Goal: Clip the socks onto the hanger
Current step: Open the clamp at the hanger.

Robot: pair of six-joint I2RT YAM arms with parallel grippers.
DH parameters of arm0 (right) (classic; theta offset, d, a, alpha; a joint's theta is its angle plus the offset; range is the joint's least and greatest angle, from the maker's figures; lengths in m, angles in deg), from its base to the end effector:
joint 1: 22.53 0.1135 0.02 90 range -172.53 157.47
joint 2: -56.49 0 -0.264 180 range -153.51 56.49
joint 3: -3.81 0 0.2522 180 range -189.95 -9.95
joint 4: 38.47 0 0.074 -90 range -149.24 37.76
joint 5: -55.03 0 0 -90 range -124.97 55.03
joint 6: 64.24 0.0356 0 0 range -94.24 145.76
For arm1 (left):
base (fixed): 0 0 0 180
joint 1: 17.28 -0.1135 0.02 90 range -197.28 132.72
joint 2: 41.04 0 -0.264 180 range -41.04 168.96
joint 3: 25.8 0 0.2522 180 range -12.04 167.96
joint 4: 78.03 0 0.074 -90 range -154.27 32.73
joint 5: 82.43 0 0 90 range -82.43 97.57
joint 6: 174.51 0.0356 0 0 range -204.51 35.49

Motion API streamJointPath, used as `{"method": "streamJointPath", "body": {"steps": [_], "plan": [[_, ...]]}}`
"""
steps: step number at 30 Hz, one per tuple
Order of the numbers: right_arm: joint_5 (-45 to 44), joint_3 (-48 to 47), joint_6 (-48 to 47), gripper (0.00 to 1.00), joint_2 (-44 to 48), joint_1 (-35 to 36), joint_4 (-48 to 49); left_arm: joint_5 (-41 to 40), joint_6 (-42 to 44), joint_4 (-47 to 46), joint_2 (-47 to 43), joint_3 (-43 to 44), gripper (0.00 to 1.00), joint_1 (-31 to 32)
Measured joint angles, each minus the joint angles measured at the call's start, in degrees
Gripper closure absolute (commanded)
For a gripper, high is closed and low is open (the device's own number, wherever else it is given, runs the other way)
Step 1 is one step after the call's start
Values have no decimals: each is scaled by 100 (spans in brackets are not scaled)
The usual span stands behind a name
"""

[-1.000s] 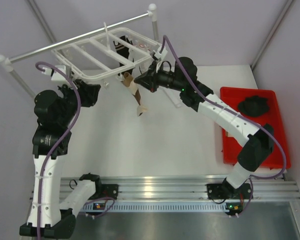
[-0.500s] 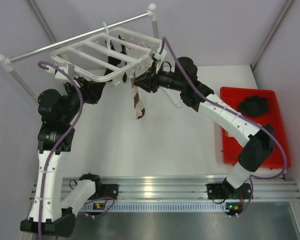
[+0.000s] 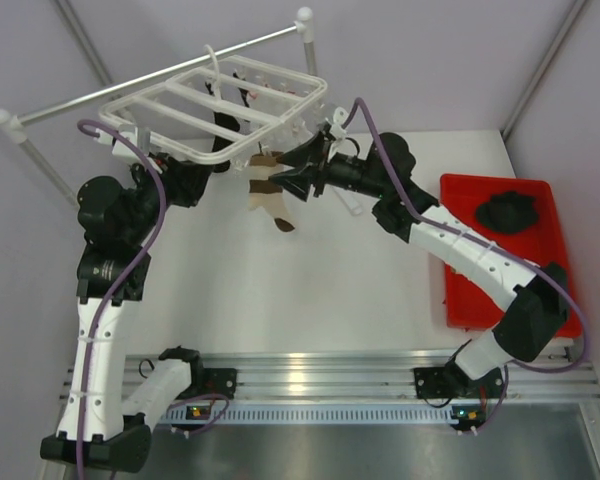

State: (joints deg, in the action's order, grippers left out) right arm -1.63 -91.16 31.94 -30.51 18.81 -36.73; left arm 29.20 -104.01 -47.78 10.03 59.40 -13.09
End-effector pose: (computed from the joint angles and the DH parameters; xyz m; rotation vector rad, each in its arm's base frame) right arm 0.2560 0.2513 0.4296 -0.9187 1.2135 1.0783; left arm 0.1683 -0.0255 0.4676 0.1046 1.5355 -0.6131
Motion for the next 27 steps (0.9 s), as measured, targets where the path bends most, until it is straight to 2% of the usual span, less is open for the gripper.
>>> {"method": "streamJointPath", "body": {"steps": [7, 12, 18, 27], "plan": [[-210, 955, 201, 39, -44, 483, 1838, 7, -146, -22, 11, 0, 69, 0], [-522, 1069, 175, 40, -448, 817, 2721, 31, -203, -24, 17, 0, 69, 0], [-787, 872, 122, 41, -1012, 883, 3289, 46, -225, -24, 22, 0, 69, 0], [-1016, 481, 103, 45, -1456, 885, 3635, 44, -269, -24, 22, 0, 69, 0]]}}
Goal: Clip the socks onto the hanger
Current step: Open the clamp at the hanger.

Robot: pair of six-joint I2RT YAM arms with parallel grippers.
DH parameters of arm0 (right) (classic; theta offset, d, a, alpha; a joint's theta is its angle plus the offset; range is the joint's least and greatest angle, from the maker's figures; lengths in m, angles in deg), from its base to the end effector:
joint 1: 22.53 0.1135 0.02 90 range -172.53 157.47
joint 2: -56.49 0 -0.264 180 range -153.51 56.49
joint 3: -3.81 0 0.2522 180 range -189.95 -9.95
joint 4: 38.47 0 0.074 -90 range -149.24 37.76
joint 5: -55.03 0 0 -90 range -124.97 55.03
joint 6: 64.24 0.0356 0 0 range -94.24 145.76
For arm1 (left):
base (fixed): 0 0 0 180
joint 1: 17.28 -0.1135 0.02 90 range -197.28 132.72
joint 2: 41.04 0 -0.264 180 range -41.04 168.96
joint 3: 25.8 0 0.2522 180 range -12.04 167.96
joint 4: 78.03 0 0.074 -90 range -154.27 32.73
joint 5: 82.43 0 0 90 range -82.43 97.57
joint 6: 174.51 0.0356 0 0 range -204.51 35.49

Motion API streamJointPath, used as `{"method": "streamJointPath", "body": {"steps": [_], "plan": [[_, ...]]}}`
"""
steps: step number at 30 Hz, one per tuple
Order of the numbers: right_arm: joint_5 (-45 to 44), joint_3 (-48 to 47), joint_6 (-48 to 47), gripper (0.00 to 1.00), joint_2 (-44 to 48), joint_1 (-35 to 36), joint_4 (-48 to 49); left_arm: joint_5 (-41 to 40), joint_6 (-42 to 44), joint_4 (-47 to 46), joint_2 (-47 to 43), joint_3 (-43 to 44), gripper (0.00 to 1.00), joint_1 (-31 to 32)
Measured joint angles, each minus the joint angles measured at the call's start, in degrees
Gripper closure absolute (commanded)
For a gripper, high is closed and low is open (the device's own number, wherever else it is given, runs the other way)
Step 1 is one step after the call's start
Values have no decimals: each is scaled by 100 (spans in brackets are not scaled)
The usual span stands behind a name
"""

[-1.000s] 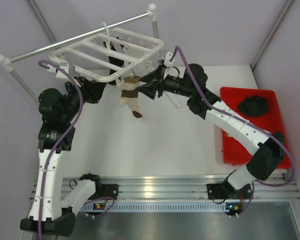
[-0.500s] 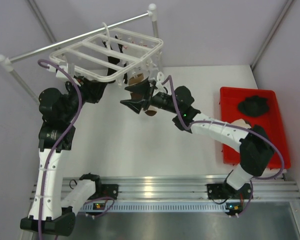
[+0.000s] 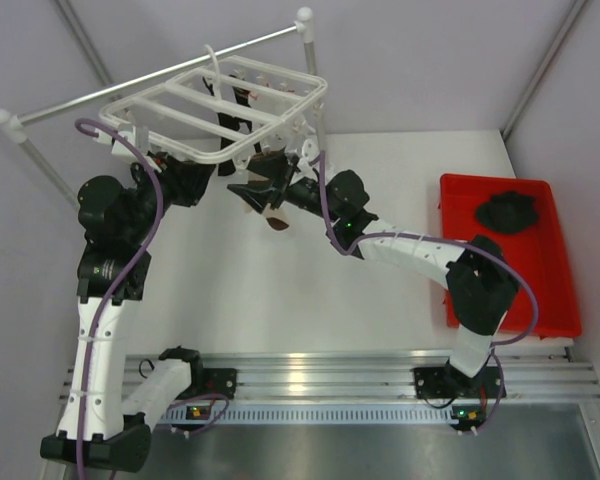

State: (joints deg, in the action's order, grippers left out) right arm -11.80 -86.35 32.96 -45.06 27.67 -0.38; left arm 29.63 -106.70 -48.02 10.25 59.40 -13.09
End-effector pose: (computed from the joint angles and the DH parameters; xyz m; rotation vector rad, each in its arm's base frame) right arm 0.2552 0.3281 0.3703 -0.7798 0.9327 1.1062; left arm 0.1695 -0.0258 0.4675 0.0750 1.5417 -0.6559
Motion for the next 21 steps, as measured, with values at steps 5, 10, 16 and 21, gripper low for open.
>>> {"method": "streamJointPath", "body": {"steps": [5, 10, 16, 21], "plan": [[-39, -177, -9, 57, -55, 2, 96, 0, -28, 0, 0, 0, 69, 0], [11, -238, -63, 82, -55, 2, 164, -2, -42, 2, 0, 0, 69, 0], [293, -271, -214, 100, -28, 2, -114, 4, -39, 81, 0, 2, 69, -2], [721, -835, -372, 100, -20, 2, -1303, 153, -39, 273, 2, 144, 63, -2]]}}
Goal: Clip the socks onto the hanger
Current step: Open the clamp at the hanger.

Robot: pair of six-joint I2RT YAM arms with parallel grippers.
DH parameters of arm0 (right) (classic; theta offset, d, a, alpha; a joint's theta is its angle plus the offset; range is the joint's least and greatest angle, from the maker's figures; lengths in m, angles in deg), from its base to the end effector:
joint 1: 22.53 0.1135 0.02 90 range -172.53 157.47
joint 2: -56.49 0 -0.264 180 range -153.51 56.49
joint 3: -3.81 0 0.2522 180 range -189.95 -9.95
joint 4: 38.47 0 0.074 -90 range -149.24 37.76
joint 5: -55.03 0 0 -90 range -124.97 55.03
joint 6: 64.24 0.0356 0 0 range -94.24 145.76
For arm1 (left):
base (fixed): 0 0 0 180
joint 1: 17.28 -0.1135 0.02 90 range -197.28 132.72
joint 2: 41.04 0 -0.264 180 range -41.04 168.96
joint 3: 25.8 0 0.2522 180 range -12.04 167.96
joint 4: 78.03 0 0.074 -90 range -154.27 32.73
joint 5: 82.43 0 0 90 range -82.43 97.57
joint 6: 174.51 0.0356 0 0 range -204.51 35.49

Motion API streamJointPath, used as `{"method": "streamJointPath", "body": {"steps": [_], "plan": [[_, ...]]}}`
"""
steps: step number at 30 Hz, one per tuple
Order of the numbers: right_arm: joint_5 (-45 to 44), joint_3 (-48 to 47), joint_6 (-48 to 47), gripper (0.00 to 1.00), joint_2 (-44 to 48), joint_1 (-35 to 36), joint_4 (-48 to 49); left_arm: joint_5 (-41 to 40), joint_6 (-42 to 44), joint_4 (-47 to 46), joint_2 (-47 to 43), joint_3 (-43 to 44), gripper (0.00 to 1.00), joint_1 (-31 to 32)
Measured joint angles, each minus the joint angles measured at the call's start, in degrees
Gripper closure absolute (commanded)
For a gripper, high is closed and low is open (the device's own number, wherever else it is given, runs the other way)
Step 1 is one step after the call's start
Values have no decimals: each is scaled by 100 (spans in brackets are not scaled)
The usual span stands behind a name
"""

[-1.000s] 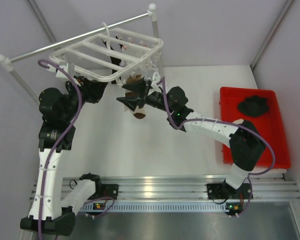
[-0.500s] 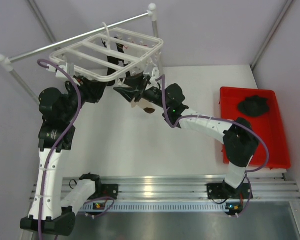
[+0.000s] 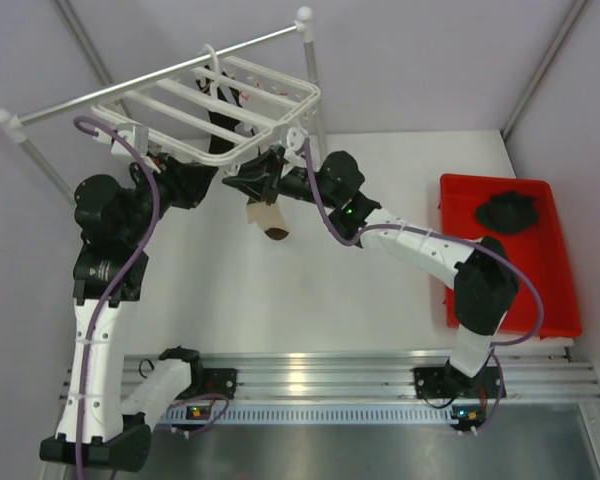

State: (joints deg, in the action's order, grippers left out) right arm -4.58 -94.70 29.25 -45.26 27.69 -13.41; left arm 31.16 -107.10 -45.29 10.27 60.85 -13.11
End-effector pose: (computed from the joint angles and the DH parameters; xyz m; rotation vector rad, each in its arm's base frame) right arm 0.2567 0.3364 0.3966 -0.9413 0.9337 1.1194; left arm 0.1657 -0.0264 0.4703 0.0853 1.5667 -0.6826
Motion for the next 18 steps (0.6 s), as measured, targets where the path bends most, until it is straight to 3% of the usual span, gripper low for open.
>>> {"method": "streamJointPath", "body": {"steps": [6, 18], "plan": [[227, -651, -415, 100, 68, 46, -1154, 269, -37, 352, -81, 446, 56, 0], [-197, -1021, -1152, 100, 87, 341, -2356, 649, -328, 649, -269, 723, 47, 0]]}}
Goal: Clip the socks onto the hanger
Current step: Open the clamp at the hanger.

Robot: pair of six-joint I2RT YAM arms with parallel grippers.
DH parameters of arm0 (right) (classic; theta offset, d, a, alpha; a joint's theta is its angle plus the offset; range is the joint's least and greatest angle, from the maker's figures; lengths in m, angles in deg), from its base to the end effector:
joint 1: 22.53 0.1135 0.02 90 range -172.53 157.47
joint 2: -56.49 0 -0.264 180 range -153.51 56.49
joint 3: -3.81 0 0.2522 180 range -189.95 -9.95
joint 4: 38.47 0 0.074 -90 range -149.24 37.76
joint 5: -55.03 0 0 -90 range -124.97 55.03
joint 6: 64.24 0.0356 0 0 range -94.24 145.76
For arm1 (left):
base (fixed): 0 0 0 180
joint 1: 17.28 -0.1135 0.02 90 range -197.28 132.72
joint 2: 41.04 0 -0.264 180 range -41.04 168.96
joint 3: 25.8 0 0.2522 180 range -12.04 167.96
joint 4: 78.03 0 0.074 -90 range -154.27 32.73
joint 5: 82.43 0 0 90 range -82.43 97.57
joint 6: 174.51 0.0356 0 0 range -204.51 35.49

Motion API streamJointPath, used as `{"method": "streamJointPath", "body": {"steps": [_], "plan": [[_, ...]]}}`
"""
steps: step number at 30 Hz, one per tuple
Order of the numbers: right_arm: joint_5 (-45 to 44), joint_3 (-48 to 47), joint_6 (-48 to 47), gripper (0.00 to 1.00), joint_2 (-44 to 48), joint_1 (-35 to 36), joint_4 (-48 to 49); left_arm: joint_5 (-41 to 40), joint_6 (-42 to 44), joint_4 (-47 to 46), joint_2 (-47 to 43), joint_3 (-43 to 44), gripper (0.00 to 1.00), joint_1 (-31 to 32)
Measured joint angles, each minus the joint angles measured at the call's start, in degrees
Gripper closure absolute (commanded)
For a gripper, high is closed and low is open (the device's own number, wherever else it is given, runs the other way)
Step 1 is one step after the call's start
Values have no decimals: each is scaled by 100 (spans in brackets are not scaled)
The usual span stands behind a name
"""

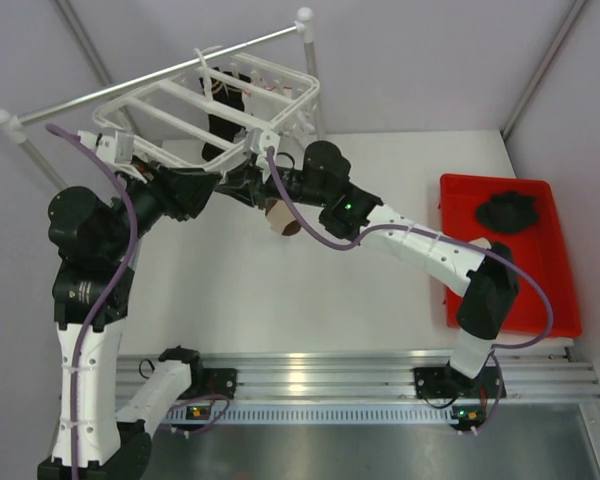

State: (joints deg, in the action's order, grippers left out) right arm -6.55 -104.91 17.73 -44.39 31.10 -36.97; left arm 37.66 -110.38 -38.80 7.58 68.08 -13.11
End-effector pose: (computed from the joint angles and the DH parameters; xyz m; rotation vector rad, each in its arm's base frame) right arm 0.2375 0.3511 0.4242 -1.1090 1.0184 0.9954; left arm 0.1256 -0.0271 0.5017 0.1544 1.5249 -0.8042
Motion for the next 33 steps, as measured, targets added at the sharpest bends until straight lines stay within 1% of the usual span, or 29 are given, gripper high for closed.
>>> {"method": "streamJointPath", "body": {"steps": [4, 6, 15, 19, 23, 25, 33], "plan": [[-190, -74, -140, 100, 0, 107, -146, -13, -11, 44, 133, 7, 47, 4], [-284, -74, -168, 100, 0, 131, -186, -61, 2, 76, 160, 7, 49, 7], [-459, -79, -234, 100, 0, 149, -295, -334, 52, 356, 133, 4, 52, 13], [-439, -92, -229, 100, 0, 151, -295, -546, 50, 597, 48, 0, 51, 11], [-380, -175, -229, 100, 0, 151, -295, -723, 52, 638, -42, -74, 50, 11], [-341, -238, -229, 100, 0, 151, -319, -741, 52, 640, -48, -81, 48, 11], [-293, -570, -256, 100, -4, 188, -588, -719, 44, 573, 81, -81, 48, 11]]}}
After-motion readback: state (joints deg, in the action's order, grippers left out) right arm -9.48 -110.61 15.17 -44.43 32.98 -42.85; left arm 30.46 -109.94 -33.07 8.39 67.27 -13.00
